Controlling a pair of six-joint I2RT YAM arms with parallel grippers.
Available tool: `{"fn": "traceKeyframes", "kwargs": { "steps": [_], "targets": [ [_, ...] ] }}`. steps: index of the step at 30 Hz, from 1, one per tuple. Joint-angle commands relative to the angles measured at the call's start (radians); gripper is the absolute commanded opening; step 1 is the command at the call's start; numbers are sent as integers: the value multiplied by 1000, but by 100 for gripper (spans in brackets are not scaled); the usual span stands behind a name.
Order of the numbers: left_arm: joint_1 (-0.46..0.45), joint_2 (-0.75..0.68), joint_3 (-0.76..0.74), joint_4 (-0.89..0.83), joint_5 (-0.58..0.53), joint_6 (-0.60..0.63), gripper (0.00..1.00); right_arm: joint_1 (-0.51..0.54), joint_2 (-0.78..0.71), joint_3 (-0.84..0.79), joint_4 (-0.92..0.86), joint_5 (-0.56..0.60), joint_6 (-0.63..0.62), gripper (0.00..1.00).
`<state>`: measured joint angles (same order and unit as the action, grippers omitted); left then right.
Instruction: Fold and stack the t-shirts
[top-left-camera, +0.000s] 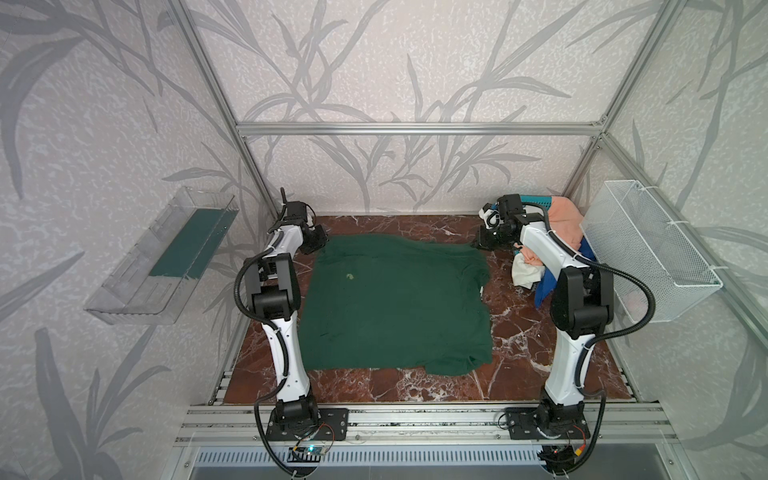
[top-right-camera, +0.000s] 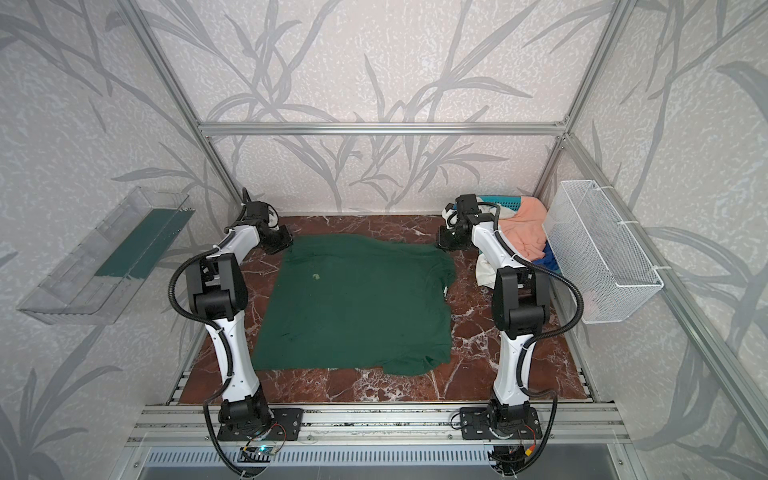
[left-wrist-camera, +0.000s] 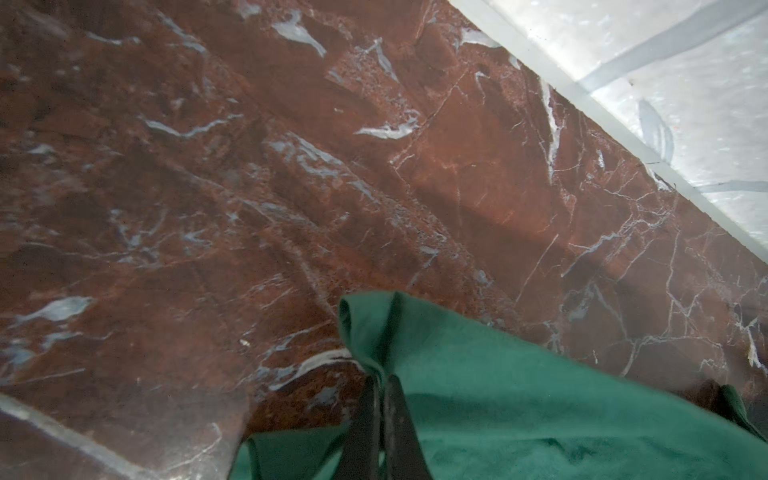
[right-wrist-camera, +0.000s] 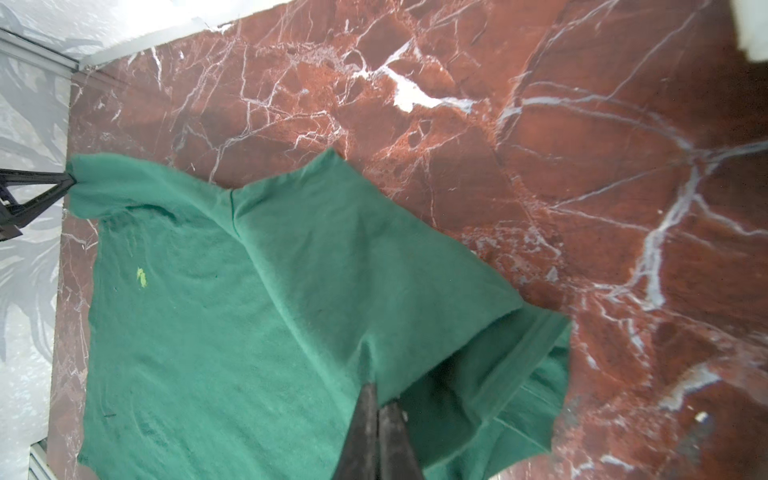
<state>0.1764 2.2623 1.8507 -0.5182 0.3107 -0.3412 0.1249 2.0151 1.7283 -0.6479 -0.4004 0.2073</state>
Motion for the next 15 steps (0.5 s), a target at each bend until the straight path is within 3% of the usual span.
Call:
{"fn": "traceKeyframes", "kwargs": {
  "steps": [1,15],
  "targets": [
    [18,4,26,4,-28,0,0,-5,-58,-32,14,8,-11,0],
    [25,21,40,38,-46,24,0,-5,-97,-127,28,-8,-7,0]
  ]
}}
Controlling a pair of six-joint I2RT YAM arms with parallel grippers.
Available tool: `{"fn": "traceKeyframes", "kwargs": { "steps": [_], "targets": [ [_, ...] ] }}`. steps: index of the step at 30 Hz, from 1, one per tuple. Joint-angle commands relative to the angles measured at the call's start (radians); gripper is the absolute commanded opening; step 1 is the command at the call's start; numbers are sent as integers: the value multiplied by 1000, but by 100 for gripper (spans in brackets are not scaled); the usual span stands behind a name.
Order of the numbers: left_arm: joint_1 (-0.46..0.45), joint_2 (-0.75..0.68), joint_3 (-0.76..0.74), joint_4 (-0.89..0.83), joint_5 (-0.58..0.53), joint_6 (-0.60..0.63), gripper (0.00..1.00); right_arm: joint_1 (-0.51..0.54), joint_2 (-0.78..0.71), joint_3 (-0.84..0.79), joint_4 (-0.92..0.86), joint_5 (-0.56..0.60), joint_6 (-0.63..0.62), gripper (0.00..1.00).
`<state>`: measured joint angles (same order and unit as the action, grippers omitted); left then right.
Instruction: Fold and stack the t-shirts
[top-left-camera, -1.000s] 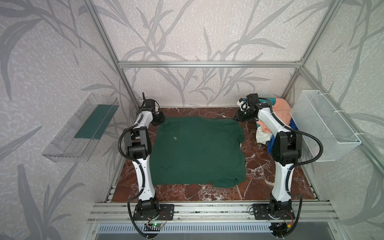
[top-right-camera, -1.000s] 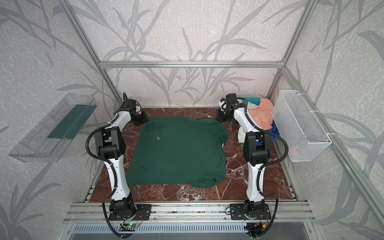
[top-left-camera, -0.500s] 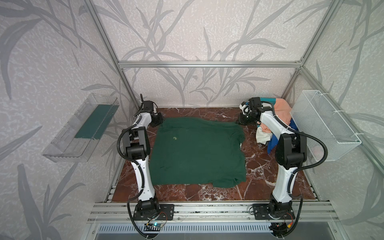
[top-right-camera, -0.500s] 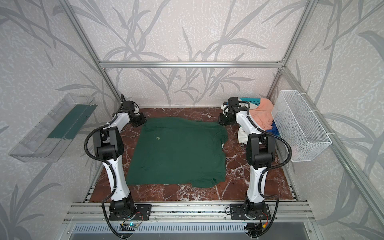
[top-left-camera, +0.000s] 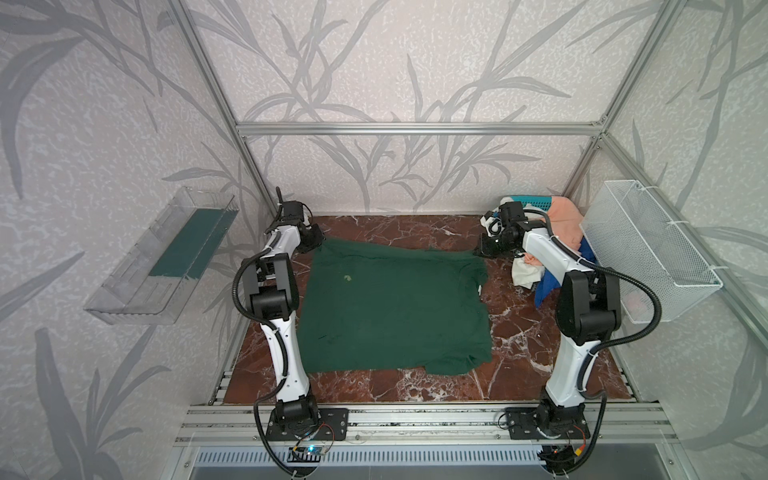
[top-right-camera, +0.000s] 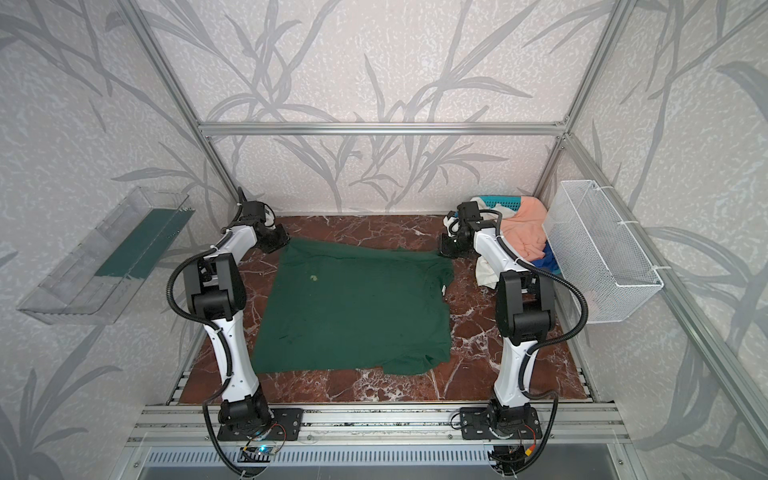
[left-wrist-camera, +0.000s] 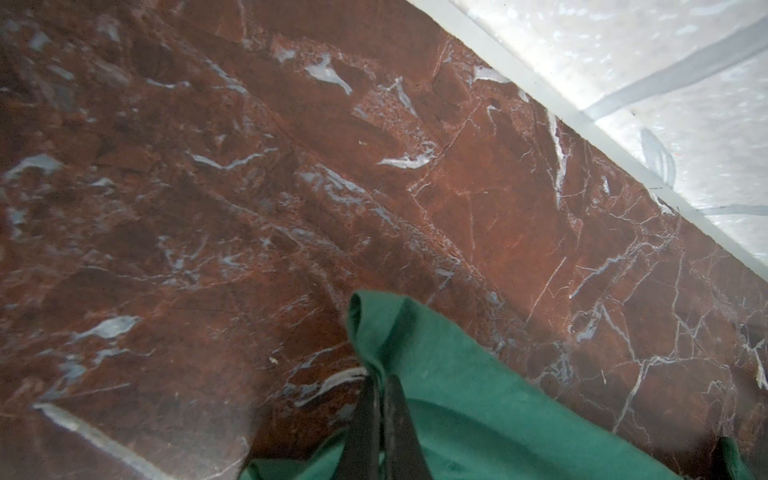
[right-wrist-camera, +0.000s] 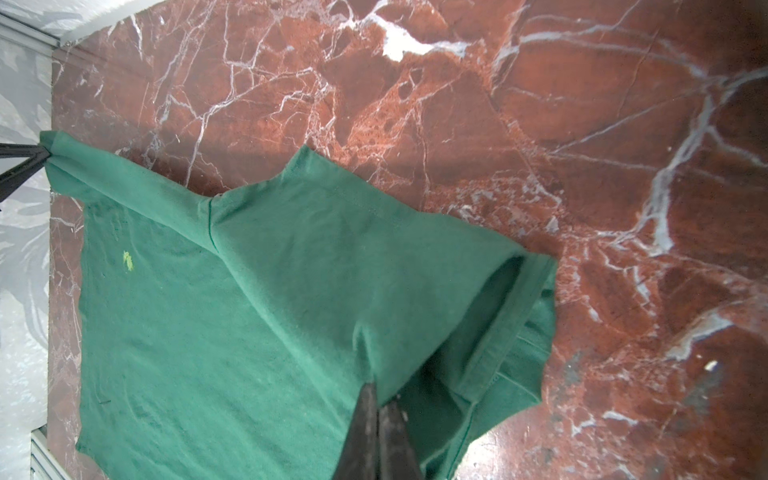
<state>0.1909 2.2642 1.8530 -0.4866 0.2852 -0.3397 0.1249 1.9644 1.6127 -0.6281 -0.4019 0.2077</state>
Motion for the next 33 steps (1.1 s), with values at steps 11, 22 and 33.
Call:
{"fn": "traceKeyframes", "kwargs": {
  "steps": [11,22,33],
  "targets": [
    [7,-143,-262,192,-49,-2,0,-5,-68,-98,42,-28,13,0],
    [-16,-355,-550,419,-150,-109,45,-1,-52,-184,91,-48,47,0],
    [-26,-131,-238,143,-172,-73,53,2,-42,-204,87,-41,42,0]
  ]
}}
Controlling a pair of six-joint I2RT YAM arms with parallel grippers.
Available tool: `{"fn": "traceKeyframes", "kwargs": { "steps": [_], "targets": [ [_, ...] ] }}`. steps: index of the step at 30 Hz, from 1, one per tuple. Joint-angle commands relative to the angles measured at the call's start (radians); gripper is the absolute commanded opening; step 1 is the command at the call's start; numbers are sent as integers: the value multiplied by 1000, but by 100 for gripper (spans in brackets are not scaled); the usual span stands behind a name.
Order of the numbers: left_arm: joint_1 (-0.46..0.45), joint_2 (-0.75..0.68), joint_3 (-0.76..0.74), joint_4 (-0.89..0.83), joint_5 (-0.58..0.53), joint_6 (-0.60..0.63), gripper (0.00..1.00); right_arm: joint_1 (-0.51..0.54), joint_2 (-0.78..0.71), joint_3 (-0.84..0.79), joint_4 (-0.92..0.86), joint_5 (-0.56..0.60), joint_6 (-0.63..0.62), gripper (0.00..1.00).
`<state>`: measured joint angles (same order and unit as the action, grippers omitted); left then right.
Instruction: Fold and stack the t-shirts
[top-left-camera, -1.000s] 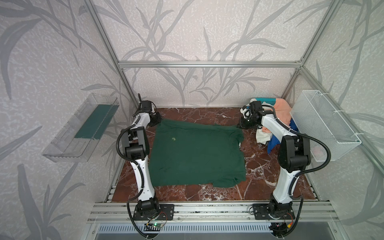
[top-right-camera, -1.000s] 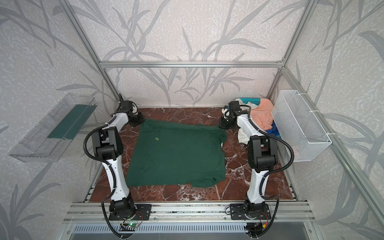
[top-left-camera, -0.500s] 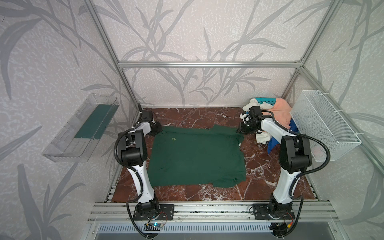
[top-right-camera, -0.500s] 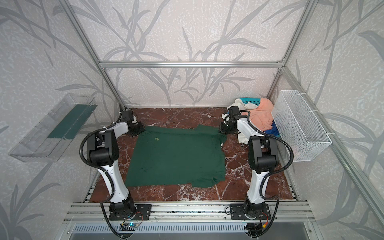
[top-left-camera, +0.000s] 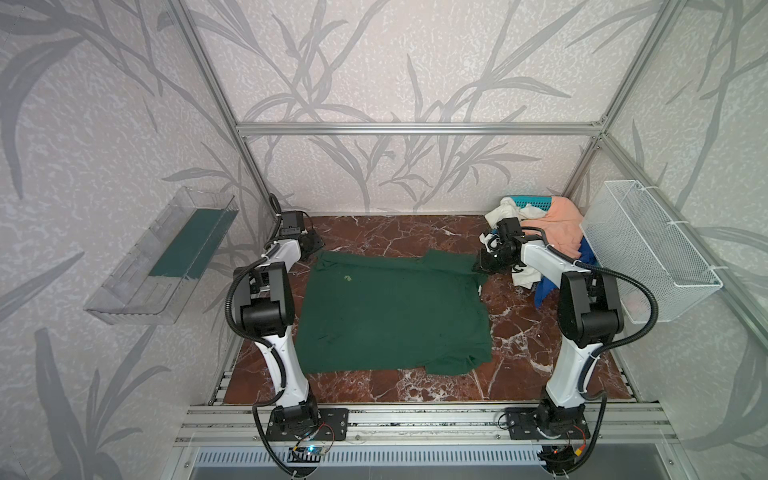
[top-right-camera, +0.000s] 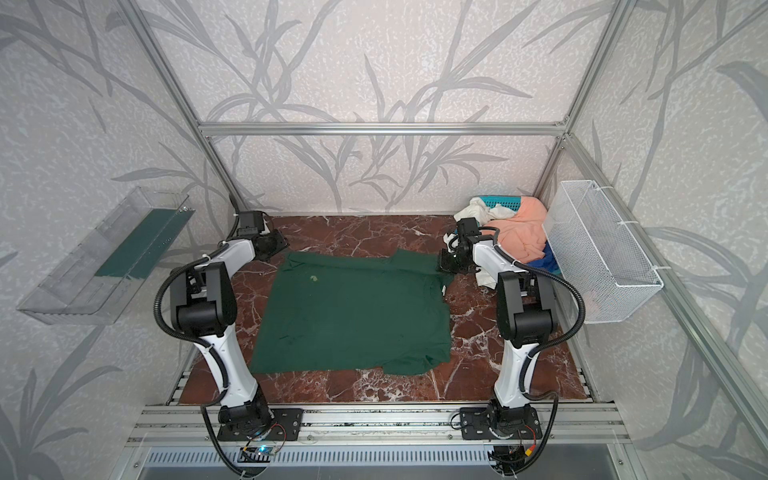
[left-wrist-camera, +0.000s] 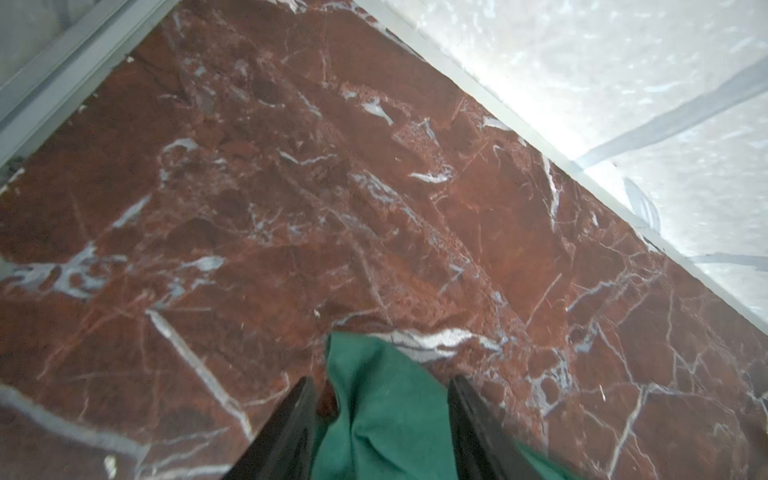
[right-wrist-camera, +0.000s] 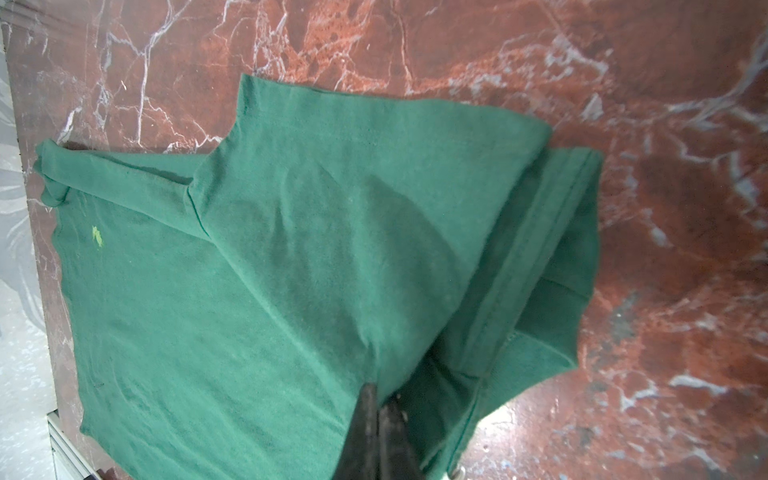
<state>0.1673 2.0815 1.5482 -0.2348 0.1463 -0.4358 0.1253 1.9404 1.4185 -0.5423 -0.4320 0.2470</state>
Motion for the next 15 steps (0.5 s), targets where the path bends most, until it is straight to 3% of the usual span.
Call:
{"fn": "traceKeyframes", "kwargs": {
  "steps": [1,6,15],
  "targets": [
    [-1,79,102,-138,-37,26,53,2,-17,-10,-1,-7,2,0],
    [-2,161,211,-229,-24,34,51,2,-15,-5,-2,-5,1,0],
    [3,199,247,-257,31,21,45,2,8,17,-4,-15,6,0]
  ]
}}
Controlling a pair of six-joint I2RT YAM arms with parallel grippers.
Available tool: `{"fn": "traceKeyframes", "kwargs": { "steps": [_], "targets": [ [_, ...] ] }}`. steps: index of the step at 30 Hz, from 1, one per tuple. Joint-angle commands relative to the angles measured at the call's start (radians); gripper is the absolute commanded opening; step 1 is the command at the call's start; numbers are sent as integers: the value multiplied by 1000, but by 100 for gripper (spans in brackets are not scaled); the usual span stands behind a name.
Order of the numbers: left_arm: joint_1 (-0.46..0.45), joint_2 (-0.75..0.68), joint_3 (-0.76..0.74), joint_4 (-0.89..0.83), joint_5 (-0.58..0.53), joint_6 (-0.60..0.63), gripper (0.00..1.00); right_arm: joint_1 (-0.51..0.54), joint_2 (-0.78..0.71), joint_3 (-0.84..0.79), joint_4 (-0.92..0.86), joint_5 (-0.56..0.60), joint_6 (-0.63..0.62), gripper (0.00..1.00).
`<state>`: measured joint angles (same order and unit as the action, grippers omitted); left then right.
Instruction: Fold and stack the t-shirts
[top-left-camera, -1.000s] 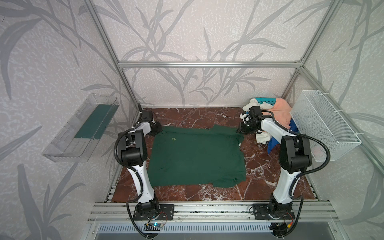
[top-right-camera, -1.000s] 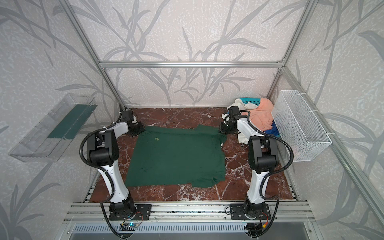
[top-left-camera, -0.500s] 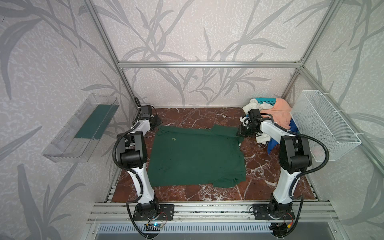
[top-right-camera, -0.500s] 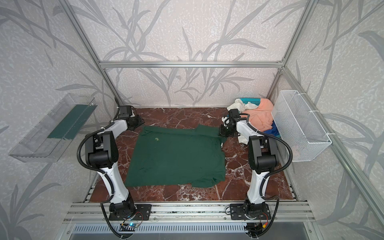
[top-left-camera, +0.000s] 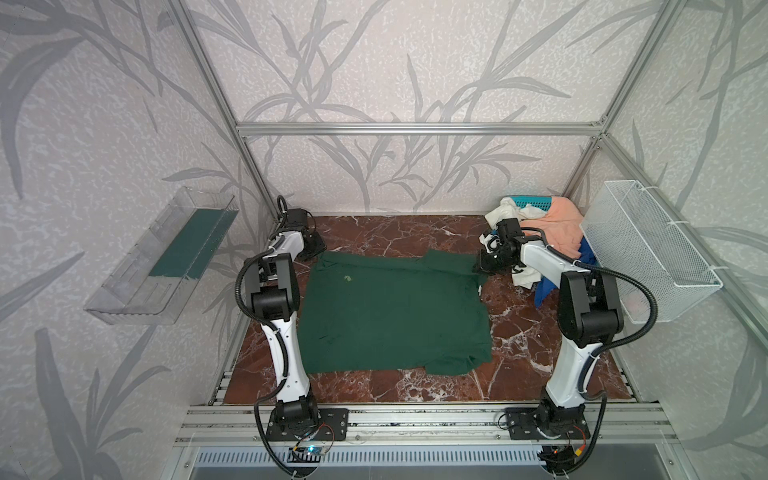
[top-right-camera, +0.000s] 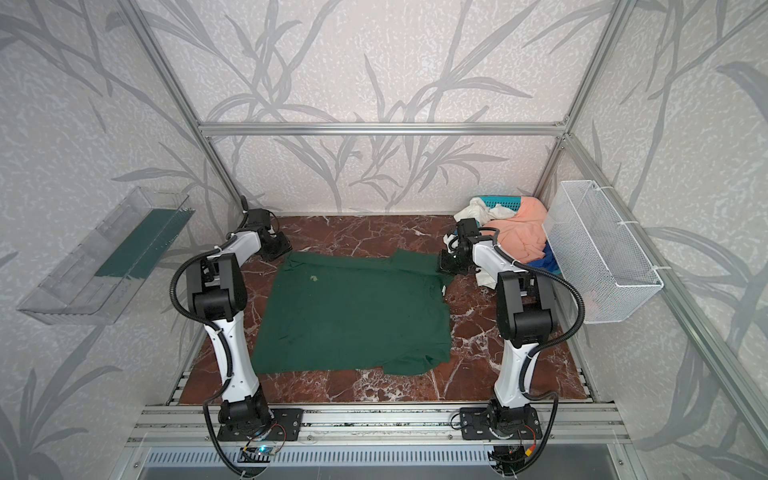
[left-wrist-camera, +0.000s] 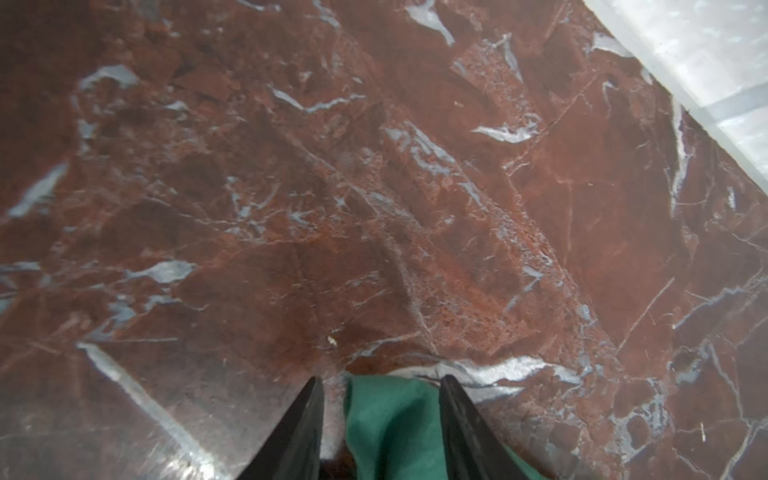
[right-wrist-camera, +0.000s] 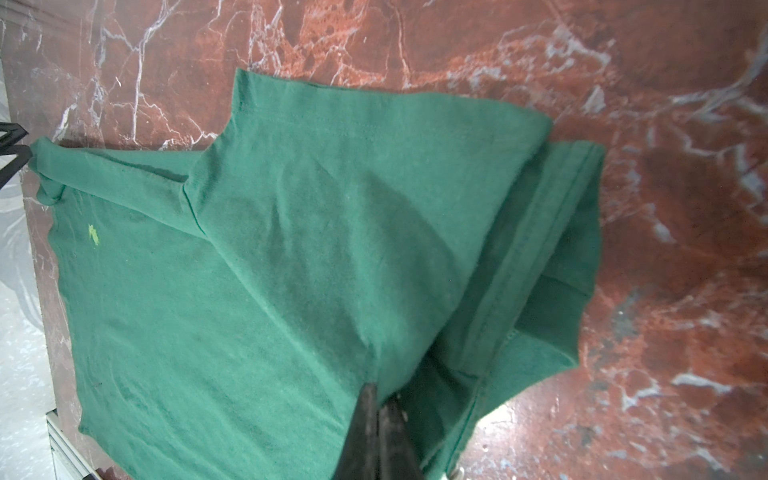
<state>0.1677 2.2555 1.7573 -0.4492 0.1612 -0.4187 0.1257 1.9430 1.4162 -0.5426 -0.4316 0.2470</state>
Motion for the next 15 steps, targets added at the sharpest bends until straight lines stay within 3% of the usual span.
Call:
{"fn": "traceKeyframes", "kwargs": {
  "steps": [1,9,15],
  "targets": [
    [5,33,49,-49,18,1,43,2,7,21,-1,-16,7,0],
    [10,110,167,-157,27,0,31,2,9,39,-8,-25,8,0],
    [11,116,172,-172,35,0,31,0,9,59,-22,-29,2,0]
  ]
}}
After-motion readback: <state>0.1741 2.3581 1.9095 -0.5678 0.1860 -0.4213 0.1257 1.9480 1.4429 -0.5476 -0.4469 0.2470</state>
